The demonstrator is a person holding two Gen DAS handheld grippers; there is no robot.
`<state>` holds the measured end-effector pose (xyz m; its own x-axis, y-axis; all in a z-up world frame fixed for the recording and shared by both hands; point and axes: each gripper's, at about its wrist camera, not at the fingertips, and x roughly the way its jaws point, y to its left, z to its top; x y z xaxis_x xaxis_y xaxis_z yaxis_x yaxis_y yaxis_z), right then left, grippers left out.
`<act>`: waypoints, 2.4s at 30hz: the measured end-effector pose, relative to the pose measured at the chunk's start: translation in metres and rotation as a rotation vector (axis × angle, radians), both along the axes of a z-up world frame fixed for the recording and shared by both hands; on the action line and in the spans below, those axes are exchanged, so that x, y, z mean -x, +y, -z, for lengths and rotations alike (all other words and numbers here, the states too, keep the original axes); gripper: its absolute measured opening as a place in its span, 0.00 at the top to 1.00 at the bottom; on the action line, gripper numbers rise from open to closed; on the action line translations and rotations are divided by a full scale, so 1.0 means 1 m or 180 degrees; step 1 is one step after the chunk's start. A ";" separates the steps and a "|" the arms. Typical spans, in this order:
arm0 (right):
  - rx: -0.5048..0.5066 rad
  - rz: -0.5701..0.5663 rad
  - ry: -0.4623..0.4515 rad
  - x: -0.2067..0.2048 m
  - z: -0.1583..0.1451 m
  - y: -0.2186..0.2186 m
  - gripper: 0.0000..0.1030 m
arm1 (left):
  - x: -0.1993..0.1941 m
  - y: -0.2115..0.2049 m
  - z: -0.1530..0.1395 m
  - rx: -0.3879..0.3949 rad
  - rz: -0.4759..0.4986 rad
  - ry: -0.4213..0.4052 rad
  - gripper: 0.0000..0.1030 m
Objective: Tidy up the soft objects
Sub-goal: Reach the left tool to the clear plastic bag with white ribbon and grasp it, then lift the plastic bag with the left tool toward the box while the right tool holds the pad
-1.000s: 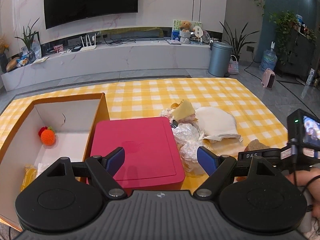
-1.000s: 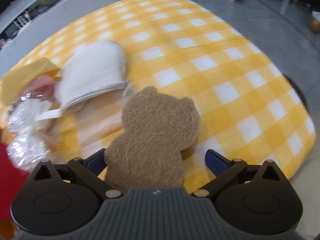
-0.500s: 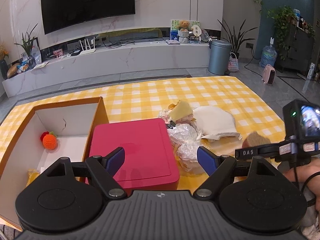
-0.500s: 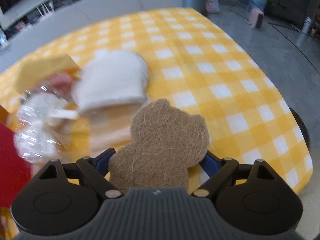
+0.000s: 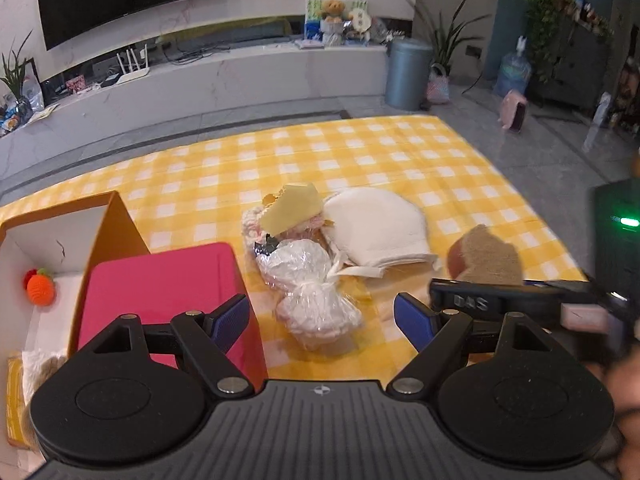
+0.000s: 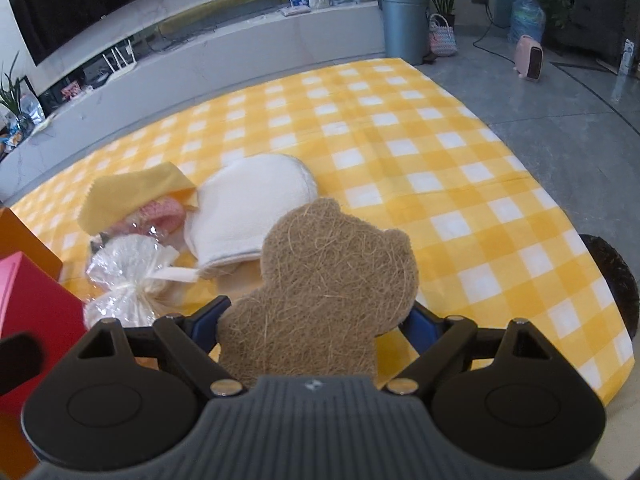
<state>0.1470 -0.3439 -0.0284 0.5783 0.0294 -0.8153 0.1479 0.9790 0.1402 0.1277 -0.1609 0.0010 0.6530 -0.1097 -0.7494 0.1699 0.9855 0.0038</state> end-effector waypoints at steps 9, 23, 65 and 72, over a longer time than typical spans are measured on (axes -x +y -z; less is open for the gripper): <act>0.0090 0.0197 -0.0100 0.006 -0.007 -0.015 0.15 | -0.044 -0.034 0.034 -0.0571 -0.0056 0.0058 0.10; 0.0345 0.0116 -0.0155 0.012 -0.015 -0.010 0.15 | -0.070 -0.072 0.090 -0.1710 -0.0004 -0.0019 0.09; 0.0302 0.0088 -0.0087 0.009 -0.009 -0.010 0.15 | -0.017 -0.057 0.071 -0.1145 0.0595 0.0138 0.06; 0.0301 0.0082 -0.0089 0.010 -0.010 -0.009 0.15 | -0.017 -0.070 0.080 -0.1100 0.0668 0.0363 0.11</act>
<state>0.1374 -0.3527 -0.0188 0.6005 -0.0620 -0.7972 0.1705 0.9840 0.0519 0.1452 -0.2313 -0.0794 0.5539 0.0391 -0.8317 0.3853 0.8735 0.2977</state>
